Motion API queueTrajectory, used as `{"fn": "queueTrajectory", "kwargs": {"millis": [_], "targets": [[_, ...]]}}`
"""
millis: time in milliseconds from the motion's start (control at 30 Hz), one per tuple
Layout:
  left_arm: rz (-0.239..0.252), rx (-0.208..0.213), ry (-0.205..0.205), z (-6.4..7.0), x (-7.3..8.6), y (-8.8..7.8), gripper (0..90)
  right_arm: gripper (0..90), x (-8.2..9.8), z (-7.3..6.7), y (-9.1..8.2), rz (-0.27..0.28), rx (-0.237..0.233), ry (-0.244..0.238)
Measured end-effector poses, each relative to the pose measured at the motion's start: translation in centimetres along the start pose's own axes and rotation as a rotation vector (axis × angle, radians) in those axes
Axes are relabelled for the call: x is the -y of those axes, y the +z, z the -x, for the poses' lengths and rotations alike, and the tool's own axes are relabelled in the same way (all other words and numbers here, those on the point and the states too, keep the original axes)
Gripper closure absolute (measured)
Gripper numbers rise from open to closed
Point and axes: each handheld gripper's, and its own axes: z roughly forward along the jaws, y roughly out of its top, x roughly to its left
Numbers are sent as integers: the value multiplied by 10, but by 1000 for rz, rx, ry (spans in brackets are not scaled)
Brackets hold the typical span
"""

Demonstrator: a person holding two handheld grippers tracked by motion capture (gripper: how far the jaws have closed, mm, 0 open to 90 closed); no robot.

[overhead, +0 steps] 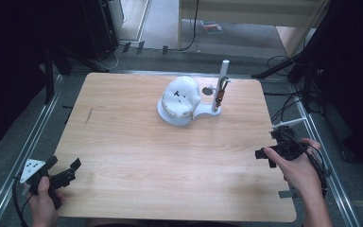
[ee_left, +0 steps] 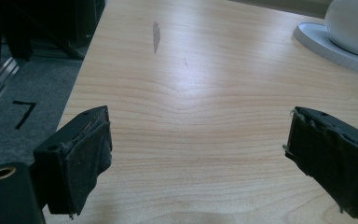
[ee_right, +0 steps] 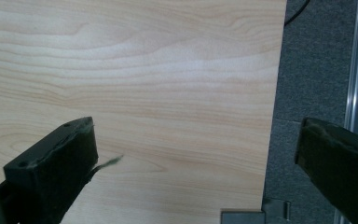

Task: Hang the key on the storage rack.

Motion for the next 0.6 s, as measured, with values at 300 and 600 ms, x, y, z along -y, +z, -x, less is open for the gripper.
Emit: {"fn": "queueTrajectory", "kwargs": {"millis": [300,600], "targets": [[0,-1,0,0,0,0,74,0,38,9,28,46,-25,26],[1,-6,-1,0,0,0,74,0,76,18,59,174,-74,90]]}}
